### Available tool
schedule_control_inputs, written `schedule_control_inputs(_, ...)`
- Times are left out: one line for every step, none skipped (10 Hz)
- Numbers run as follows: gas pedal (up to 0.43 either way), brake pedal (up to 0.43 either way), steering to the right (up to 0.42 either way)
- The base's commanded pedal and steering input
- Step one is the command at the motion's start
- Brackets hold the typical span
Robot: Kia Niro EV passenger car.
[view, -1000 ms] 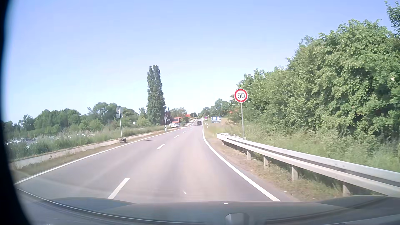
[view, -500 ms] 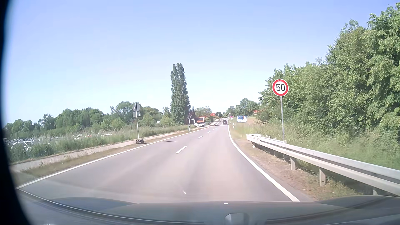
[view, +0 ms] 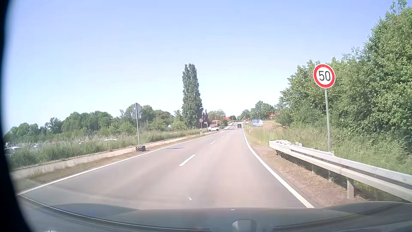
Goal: Follow the waypoints while adhering to traffic rules and regulations
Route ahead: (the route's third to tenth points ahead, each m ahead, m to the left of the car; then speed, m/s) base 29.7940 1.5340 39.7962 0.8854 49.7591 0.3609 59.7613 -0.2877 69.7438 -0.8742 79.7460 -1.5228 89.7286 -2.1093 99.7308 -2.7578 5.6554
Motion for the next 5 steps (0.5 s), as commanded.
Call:
schedule_control_inputs(0.240, 0.006, -0.002)
schedule_control_inputs(0.240, 0.006, 0.000)
schedule_control_inputs(0.240, 0.006, 0.005)
schedule_control_inputs(0.240, 0.006, 0.013)
schedule_control_inputs(0.240, 0.006, 0.018)
